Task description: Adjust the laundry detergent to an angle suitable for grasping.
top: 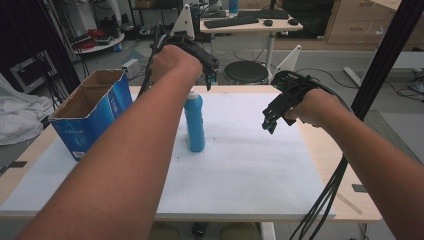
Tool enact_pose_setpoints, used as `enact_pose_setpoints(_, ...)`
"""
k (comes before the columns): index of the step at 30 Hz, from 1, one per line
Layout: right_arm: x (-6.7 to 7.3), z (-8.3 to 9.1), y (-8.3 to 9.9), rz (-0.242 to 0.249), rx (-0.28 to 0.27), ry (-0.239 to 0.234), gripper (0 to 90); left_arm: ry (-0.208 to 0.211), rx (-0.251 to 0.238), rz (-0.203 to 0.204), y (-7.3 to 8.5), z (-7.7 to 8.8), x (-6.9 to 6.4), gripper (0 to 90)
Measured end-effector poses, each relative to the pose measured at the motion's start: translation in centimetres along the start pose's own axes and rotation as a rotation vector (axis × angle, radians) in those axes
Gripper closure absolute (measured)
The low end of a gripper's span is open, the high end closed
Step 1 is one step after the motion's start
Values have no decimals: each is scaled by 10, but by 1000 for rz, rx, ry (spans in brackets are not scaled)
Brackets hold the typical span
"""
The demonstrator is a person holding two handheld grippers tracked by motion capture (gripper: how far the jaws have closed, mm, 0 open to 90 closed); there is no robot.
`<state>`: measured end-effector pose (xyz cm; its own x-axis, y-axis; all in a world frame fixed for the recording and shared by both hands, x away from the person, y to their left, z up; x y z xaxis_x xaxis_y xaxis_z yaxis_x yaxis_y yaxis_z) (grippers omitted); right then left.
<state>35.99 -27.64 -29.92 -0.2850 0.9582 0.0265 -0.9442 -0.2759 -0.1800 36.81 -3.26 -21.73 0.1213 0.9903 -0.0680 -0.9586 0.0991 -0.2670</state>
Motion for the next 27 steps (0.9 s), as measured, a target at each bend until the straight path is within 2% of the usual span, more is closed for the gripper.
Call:
enact_pose_setpoints(14,-2,-1,1,4,1,-4,16,-3,-12,8,-1,-2,0,27)
enact_pose_setpoints(27,1,-1,0,11,0,-4,16,1,-3,9,1,-6,0,28)
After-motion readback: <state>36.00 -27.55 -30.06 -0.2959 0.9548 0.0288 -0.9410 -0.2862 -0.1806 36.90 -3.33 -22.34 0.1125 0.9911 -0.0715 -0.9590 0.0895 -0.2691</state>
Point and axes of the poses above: each handheld gripper's, and its own axes: z roughly backward along the jaws, y roughly out of its underside, x roughly to its left, the point moved 1 cm from there along -z, roughly forward along the jaws, and after that the axes turned 9 degrees about -z, right-handed, at the moved point
